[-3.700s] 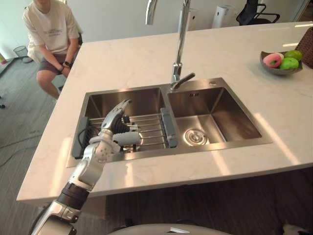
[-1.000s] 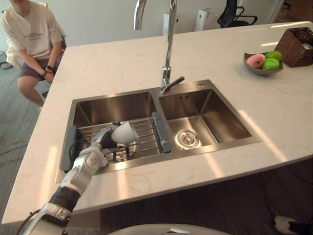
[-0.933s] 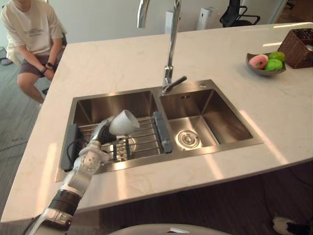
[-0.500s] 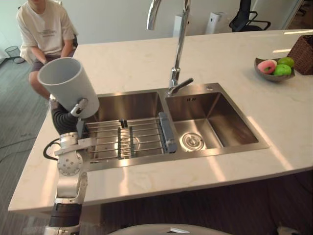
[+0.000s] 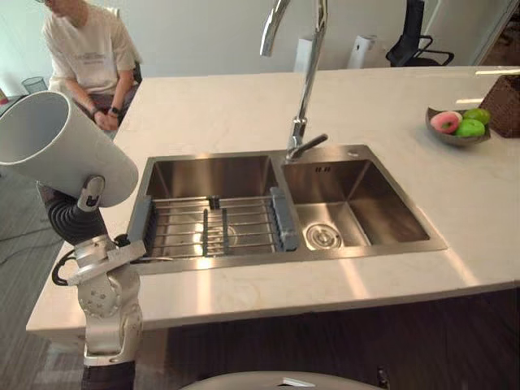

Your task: Walk over to the sink, pick up the cup, carry it to the dishwasher, place the cup inside the dishwasher, then close the dishwasher door

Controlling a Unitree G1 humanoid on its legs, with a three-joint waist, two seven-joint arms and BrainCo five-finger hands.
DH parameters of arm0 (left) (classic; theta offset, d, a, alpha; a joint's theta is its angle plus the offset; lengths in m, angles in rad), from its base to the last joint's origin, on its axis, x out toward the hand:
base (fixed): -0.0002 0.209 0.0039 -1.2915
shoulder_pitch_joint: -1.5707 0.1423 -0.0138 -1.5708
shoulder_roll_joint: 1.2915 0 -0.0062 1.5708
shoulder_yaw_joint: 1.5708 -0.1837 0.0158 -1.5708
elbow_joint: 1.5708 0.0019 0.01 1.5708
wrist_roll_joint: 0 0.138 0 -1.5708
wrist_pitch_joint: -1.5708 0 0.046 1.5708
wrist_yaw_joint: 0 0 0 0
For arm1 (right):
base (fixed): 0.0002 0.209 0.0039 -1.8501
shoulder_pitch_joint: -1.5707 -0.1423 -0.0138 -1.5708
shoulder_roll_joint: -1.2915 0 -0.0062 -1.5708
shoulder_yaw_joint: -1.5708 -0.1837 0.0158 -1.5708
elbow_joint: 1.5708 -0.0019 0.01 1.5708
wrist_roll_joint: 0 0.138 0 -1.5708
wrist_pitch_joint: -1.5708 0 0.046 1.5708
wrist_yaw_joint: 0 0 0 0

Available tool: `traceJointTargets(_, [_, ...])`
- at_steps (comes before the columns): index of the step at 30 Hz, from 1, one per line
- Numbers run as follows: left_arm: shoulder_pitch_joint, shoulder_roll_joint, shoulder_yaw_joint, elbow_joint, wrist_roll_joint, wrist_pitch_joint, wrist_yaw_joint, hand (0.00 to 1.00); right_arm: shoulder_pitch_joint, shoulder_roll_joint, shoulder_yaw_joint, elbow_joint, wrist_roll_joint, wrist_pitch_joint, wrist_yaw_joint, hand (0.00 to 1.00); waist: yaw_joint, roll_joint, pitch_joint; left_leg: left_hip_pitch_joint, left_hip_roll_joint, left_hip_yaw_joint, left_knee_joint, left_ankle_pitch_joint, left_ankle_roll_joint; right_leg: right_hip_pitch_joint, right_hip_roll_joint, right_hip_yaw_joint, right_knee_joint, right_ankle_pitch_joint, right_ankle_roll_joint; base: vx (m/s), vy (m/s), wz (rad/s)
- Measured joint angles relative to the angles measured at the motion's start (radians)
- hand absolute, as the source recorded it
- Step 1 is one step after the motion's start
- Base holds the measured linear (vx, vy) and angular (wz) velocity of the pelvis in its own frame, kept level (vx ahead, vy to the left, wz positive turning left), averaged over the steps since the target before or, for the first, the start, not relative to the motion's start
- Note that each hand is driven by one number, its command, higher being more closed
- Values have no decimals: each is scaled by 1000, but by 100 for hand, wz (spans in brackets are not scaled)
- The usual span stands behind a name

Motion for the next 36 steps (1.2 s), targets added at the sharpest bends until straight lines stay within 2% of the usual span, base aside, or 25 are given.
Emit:
traceJointTargets(4, [0, -4, 0, -1, 0, 0, 0, 100, 0, -1, -1, -1, 0, 0, 0, 0, -4, 1, 1, 0, 2, 6, 0, 0, -1, -5, 2, 7, -4, 0, 0, 0, 0, -4])
traceJointTargets(6, [0, -35, 0, -8, -21, -4, -5, 100, 0, -4, -4, -11, 21, 2, 23, 0, -2, 7, 3, -6, 8, 31, 1, -10, -13, -30, 5, 31, -1, 4, -2, -5, 7, -35])
traceJointTargets(10, [-6, -78, -25, -8, -109, -5, -69, 100, 23, -4, -67, 0, 230, 69, 183, 0, -34, 15, 13, -19, 4, 13, 2, -15, -13, -34, 2, 15, -15, 8, -4, 12, 2, -2])
traceJointTargets(12, [-7, -86, -37, -4, -179, -5, -114, 100, 49, -4, -104, 50, 415, 131, 330, 0, -44, 19, 12, -18, 4, 2, 7, -19, -19, -33, 4, 10, -16, 6, -1, 65, -11, 2])
traceJointTargets(13, [-8, -89, -37, 0, -194, -6, -124, 100, 51, -3, -115, 60, 454, 145, 364, 0, -49, 20, 12, -18, 4, 2, 7, -20, -21, -33, 4, 10, -17, 6, -1, 72, -21, -2])
traceJointTargets(15, [-13, -107, -37, 26, -247, -9, -158, 100, 54, -2, -160, 91, 601, 191, 476, 0, -46, 29, 8, -12, 1, -13, 7, -17, -14, -27, 3, 8, -19, 7, -1, 81, -19, -8])
traceJointTargets(16, [-14, -105, -37, 43, -258, -9, -170, 100, 56, -1, -170, 93, 640, 205, 503, 0, -47, 31, 8, -7, 0, -27, 7, -18, -15, -20, 4, 5, -18, 7, 0, 104, -22, -2])
traceJointTargets(17, [-13, -110, -38, 63, -294, -5, -185, 100, 47, -1, -199, 112, 731, 229, 571, 0, -49, 36, 8, 1, -1, -34, 7, -21, -15, -11, 3, 7, -12, 2, 5, 79, -19, 4])
traceJointTargets(19, [-13, -101, -38, 70, -305, -5, -198, 100, 25, 1, -208, 125, 763, 246, 605, 0, -45, 36, 18, 19, -1, -40, 7, -21, -15, 11, 4, 0, -13, 2, 5, 38, -16, 7])
traceJointTargets(22, [-9, -91, -39, 89, -305, -6, -199, 100, 2, -1, -212, 125, 765, 245, 617, 0, -23, 40, 17, 34, 0, -53, 5, -22, -15, 30, 2, -7, -13, -1, 9, -60, -17, 10])
traceJointTargets(24, [10, -74, -39, 90, -305, -8, -197, 100, -15, -2, -218, 125, 785, 238, 632, 0, -6, 45, 18, 34, 0, -68, 0, -19, -12, 32, 1, -24, -4, -6, 7, -116, -14, 17])
traceJointTargets(30, [64, -67, -38, 39, -303, -11, -191, 100, -12, -4, -232, 142, 782, 217, 634, 0, 11, 40, 17, -5, -24, -149, 0, -19, -11, 25, -15, -93, 32, -49, 8, -86, -9, 42])
traceJointTargets(33, [101, -67, -38, -10, -300, -10, -189, 100, -11, 1, -236, 170, 781, 202, 644, 0, 46, 30, 20, -92, -41, -252, 46, 21, 3, 2, -29, -188, 83, -62, 14, 45, -15, 101])
traceJointTargets(35, [128, -70, -35, -38, -300, -3, -180, 100, -14, -2, -236, 184, 781, 202, 645, 0, 65, 15, 48, -162, -63, -324, 157, 19, 0, 13, -45, -265, 102, -79, 11, 5, -19, 132])
traceJointTargets(36, [138, -73, -34, -41, -300, -2, -176, 100, -35, -10, -239, 184, 780, 196, 646, 0, 91, 7, 84, -198, -71, -358, 223, 17, -8, 25, -43, -303, 118, -91, 6, -80, -48, 88])
